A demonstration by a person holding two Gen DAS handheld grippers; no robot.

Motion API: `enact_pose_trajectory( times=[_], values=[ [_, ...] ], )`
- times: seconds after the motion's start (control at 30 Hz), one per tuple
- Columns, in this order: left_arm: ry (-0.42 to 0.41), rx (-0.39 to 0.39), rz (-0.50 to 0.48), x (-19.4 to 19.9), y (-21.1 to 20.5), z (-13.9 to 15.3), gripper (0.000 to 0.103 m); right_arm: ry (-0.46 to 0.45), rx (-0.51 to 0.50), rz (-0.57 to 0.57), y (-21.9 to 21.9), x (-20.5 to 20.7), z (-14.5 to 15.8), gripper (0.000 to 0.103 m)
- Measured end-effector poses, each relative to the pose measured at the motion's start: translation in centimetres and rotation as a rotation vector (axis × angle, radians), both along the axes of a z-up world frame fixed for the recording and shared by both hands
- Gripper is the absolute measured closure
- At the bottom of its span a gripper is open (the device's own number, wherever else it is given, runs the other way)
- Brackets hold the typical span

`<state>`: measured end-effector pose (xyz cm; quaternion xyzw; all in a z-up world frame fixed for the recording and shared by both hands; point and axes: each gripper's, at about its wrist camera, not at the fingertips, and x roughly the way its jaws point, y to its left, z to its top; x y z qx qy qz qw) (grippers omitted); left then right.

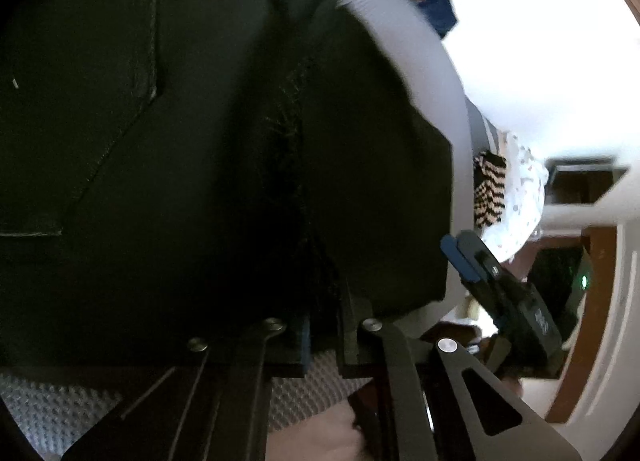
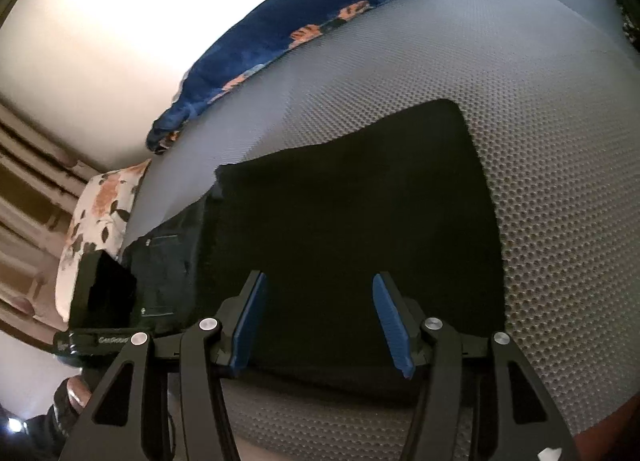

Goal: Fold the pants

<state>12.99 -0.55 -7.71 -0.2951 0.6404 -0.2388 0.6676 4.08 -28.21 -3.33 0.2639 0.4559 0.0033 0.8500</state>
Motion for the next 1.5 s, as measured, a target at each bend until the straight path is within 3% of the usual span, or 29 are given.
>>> enact_pose_trajectory(
  times=[0.13, 0.3, 0.47, 0.6, 0.67, 0.83, 1.0, 1.2, 1.5],
  values=[
    [-0.042, 0.03, -0.018, -0.7, 0.2, 1.0, 0.094, 0.035, -0.071, -0.002, 0.0, -0.4, 0.1, 0.049],
    [-0.02, 0.055, -0.02, -0.7, 0.6, -0.6, 0.093, 0.117, -0.167, 0.034, 0.6, -0.7, -1.4, 0.051],
    [-0.12, 0.179, -0.062, -0.4, 0.2, 0.8, 0.079, 0.144, -0.244, 0.058, 1.5, -0.2, -2.0, 0.051],
    [-0.308, 0.364, -0.093, -0.3, 0.1, 3.2, 0.078, 0.112, -0.244, 0.049, 1.1, 0.2, -1.2, 0.051],
    [-0.405, 0.428, -0.103, 0.1, -0.4, 4.1, 0.075, 0.083, -0.293, 0.035, 0.9, 0.9, -0.6, 0.051],
    [-0.559, 0.431, -0.131, 2.7, -2.2, 5.1, 0.073, 0.048, -0.374, 0.027, 0.5, 4.0, 0.4, 0.052],
    [-0.569, 0.421, -0.142, 6.0, -3.5, 4.3, 0.073, 0.048, -0.429, 0.025, -0.1, 6.6, 0.4, 0.053],
    [-0.534, 0.478, -0.165, 9.1, -4.9, 2.2, 0.073, 0.081, -0.477, 0.019, -0.5, 8.7, -1.2, 0.054],
    [-0.55, 0.492, -0.18, 9.1, -5.2, 1.7, 0.073, 0.083, -0.514, 0.029, -0.2, 9.1, -1.7, 0.05]
  ],
)
